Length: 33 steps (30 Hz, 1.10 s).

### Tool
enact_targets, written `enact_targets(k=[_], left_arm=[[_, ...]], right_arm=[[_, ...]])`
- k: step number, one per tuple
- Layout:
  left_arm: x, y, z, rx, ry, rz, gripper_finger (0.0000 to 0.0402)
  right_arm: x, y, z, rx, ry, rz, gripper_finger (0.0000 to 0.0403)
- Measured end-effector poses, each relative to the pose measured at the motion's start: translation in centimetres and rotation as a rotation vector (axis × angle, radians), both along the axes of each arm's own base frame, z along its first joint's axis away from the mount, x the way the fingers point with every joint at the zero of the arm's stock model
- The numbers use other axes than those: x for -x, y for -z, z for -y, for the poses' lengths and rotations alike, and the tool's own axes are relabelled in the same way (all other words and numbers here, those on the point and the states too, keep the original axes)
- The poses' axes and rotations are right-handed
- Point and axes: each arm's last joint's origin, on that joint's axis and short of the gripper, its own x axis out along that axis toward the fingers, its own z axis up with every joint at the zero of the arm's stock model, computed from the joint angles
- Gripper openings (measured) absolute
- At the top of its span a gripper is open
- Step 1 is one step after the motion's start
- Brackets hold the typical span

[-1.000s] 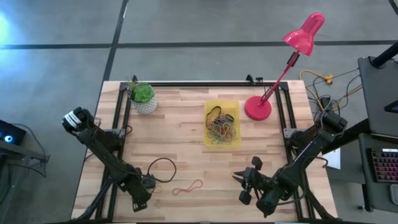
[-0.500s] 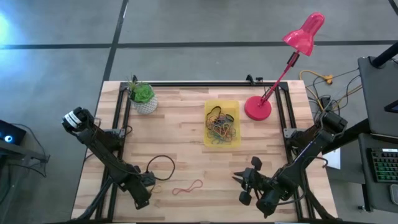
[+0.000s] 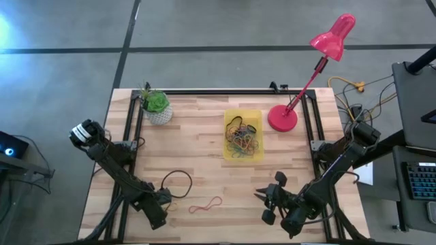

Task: Pick and place rubber bands into bin
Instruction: Put the yellow rubber band into the bin

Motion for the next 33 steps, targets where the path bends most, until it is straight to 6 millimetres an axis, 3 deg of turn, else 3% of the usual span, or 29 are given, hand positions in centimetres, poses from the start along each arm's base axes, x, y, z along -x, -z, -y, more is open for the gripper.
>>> enact_targets(k=[12, 23, 33], left_arm=[[0.05, -0.08, 0.12, -0.003, 0.001, 0.009, 0.0145], [0.0, -0.17, 0.1, -0.017, 0.043, 0.04, 0.0252], [0.07, 0.17, -0.25, -0.082, 0.109, 0.092, 0.0258]], right_arm=[[-0.01, -0.01, -0.01, -0.002, 0.0, 0.002, 0.0059], [-0.01, -0.01, -0.01, 0.0, -0.001, 0.001, 0.0059], [0.11, 0.2, 0.02, 0.002, -0.002, -0.002, 0.0059]])
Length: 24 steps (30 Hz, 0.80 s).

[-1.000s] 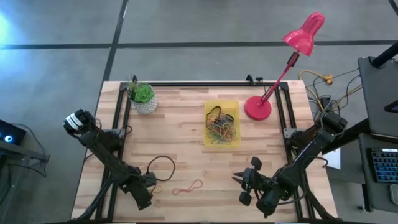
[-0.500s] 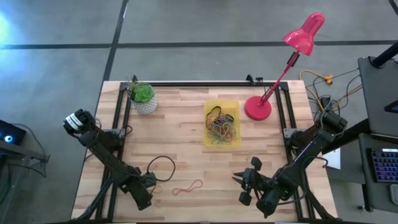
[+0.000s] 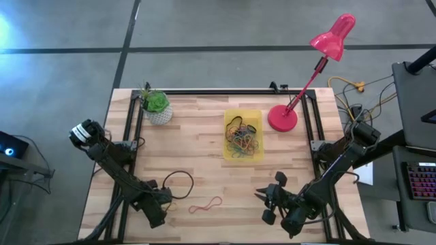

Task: Pick and place rubber bands into bin
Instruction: Put the yellow rubber band into the bin

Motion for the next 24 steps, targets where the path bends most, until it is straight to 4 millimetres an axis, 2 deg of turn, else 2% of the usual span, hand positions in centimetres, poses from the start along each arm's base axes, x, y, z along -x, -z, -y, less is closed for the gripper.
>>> enact_targets(k=[7, 15, 24], left_arm=[[0.0, 1.1, -0.1, -0.002, -0.059, -0.027, 0.0258], [-0.8, 2.9, 0.9, -0.032, -0.077, -0.071, 0.0257], [-1.5, 4.9, 1.8, -0.12, -0.132, -0.153, 0.0257]], right_arm=[[0.1, 0.5, 0.1, -0.009, 0.0, 0.003, 0.0059], [0.4, 1.4, 0.3, -0.051, -0.003, -0.03, 0.0059], [0.4, 1.5, 0.3, -0.059, 0.001, -0.029, 0.0059]])
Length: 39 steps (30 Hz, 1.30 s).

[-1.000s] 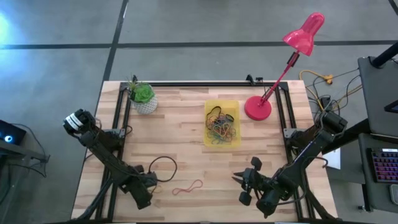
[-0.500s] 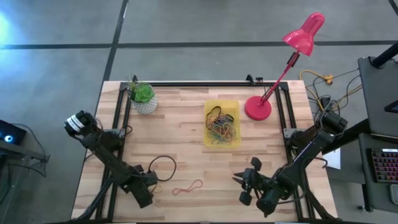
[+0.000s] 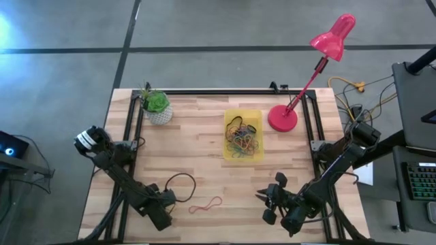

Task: Pick and place rubber bands into bin
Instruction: Put the yellow rubber band into the bin

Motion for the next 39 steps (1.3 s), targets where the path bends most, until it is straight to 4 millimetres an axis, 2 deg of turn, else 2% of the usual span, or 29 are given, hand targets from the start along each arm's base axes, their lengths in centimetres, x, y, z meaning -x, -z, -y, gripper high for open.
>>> enact_targets(k=[4, 7, 16, 25, 31, 39], left_arm=[[0.0, 0.3, -0.1, -0.029, -0.006, 0.005, 0.0253], [0.1, 0.2, -0.3, -0.07, -0.029, 0.016, 0.0235], [0.2, 0.4, -0.6, -0.122, -0.032, 0.027, 0.0146], [0.1, 0.9, -0.2, -0.107, -0.024, 0.041, 0.0082], [0.0, 0.9, 0.0, -0.082, -0.028, 0.042, 0.0008], [-0.1, -0.1, -0.1, -0.071, -0.03, 0.076, 0.0]], right_arm=[[0.0, 0.0, 0.0, 0.0, 0.0, 0.0, 0.0059], [0.0, 0.0, 0.0, 0.0, 0.0, 0.0, 0.0059], [0.0, 0.0, 0.0, 0.001, 0.0, -0.001, 0.0059], [0.1, 0.0, -0.1, 0.001, -0.004, 0.0, 0.0059], [0.3, 0.0, -0.3, 0.0, -0.013, 0.0, 0.0059], [0.4, 0.0, -0.4, -0.002, -0.017, 0.0, 0.0059]])
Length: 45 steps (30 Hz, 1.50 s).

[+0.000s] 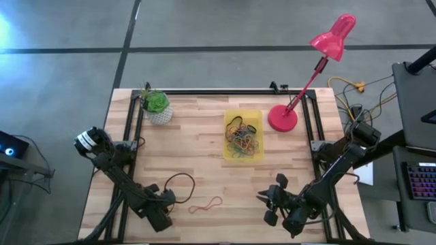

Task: Pick and place rubber bands into bin
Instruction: Put the yellow rubber band into the bin

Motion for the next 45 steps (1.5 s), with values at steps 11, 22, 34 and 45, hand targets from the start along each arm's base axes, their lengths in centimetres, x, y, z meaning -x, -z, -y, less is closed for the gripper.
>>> enact_targets(k=[11, 22, 34, 45], left_arm=[[-0.5, -4.6, -0.8, -0.044, -0.041, 0.273, 0.0], [-2.6, -8.2, -2.7, -0.121, -0.032, 0.527, 0.0], [-9.0, -11.4, -7.7, -0.242, 0.097, 0.841, 0.0], [-13.5, -14.1, -15.1, -0.48, 0.102, 1.055, 0.0]], right_arm=[[0.0, 0.0, 0.0, 0.007, -0.005, -0.002, 0.0059], [0.0, 0.0, 0.0, 0.004, -0.018, -0.016, 0.0059], [-0.1, -0.1, -0.1, -0.006, -0.017, -0.013, 0.0059], [-0.1, -0.1, -0.1, -0.069, 0.034, 0.005, 0.0059]])
